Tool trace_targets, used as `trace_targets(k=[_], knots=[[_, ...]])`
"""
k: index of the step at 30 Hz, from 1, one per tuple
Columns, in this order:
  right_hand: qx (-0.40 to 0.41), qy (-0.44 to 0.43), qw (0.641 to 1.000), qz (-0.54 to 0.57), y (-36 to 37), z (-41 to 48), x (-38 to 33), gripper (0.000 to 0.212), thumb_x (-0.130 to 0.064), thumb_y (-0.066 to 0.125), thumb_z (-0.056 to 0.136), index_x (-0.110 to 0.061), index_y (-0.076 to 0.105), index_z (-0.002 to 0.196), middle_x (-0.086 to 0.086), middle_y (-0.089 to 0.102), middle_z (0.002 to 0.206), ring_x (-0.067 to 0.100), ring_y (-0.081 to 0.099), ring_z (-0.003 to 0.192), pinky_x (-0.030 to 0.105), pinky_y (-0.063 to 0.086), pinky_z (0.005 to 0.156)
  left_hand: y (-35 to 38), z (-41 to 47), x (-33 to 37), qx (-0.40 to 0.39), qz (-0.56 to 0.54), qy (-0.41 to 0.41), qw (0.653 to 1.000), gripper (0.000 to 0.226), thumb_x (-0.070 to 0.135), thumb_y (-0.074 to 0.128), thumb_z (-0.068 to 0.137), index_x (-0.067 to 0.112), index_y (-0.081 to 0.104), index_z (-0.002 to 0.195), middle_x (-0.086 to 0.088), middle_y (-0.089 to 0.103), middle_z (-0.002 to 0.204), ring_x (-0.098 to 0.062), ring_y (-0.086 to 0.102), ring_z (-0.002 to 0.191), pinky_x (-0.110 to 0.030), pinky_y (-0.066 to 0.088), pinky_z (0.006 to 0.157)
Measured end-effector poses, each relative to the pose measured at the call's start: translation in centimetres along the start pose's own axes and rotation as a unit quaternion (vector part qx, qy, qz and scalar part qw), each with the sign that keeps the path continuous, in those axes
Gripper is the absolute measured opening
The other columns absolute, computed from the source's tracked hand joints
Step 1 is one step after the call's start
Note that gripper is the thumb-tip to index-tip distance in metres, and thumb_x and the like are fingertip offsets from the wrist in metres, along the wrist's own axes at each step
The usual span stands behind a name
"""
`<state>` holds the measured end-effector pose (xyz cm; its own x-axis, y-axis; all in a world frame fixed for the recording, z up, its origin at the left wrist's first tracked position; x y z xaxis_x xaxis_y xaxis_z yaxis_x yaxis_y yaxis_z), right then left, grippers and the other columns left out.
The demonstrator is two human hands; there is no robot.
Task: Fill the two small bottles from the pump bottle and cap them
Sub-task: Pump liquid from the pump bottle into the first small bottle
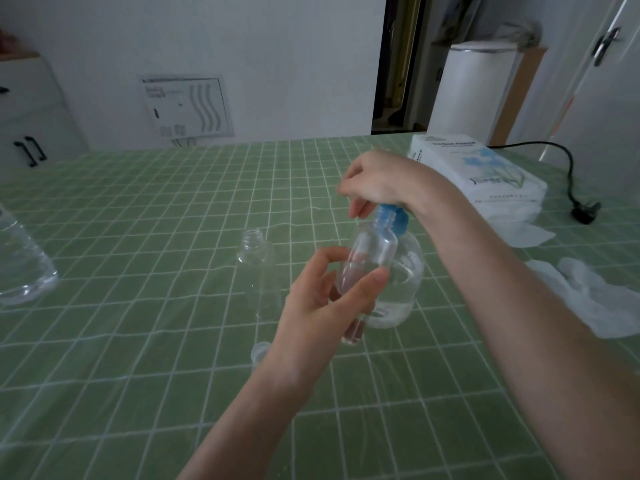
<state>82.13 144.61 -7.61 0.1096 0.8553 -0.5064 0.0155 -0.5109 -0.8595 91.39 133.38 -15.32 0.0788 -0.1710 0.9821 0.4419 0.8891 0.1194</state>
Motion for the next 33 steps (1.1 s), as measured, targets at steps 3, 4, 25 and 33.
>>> trace_targets(k=[3,4,25,33], knots=[[0.012,-0.003,1.0,-0.003,-0.1,-0.1,-0.1,0.031,-0.026,0.052,0.093,-0.004,0.062,0.113,0.012,0.071,0.102,0.027,0.067,0.099,0.043,0.048,0.097,-0.1,0.0,0.1,0.001,0.003,0.0,1.0,0.034,0.043,0.067,0.065,0.024,0.061,0.092,-0.01,0.065,0.081,-0.019,0.054,0.066,-0.019,0.044,0.049],[0.016,-0.004,1.0,-0.003,-0.1,-0.1,-0.1,0.031,-0.026,0.052,0.093,-0.004,0.062,0.112,0.013,0.071,0.101,0.028,0.067,0.098,0.043,0.049,0.096,-0.1,0.0,0.1,0.0,0.002,0.0,1.0,0.032,0.043,0.067,0.066,0.025,0.061,0.092,-0.009,0.065,0.08,-0.019,0.054,0.067,-0.019,0.044,0.049],[0.003,-0.002,1.0,0.006,-0.1,-0.2,-0.2,0.033,-0.026,0.051,0.094,-0.001,0.064,0.113,0.014,0.073,0.1,0.03,0.068,0.098,0.042,0.048,0.097,-0.1,0.0,0.0,0.002,-0.002,-0.003,1.0,0.022,0.041,0.069,0.071,0.029,0.062,0.088,-0.011,0.067,0.081,-0.016,0.056,0.067,-0.018,0.044,0.05],[0.026,-0.015,1.0,-0.003,-1.1,0.1,-0.7,0.034,-0.027,0.051,0.093,-0.001,0.061,0.114,0.014,0.072,0.098,0.029,0.068,0.097,0.042,0.051,0.093,-0.1,0.2,0.3,0.003,-0.003,0.002,1.0,0.025,0.039,0.067,0.072,0.027,0.061,0.093,-0.003,0.07,0.083,-0.009,0.061,0.068,-0.016,0.046,0.051]])
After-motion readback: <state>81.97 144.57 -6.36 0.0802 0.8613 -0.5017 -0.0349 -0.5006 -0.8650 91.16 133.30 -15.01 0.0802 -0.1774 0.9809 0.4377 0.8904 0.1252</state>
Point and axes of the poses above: each hand's wrist, its own z-axis towards the middle knuckle, its own y-axis out of the palm, x = y × z, the point moved 5 cm from there along z, towards the middle knuckle
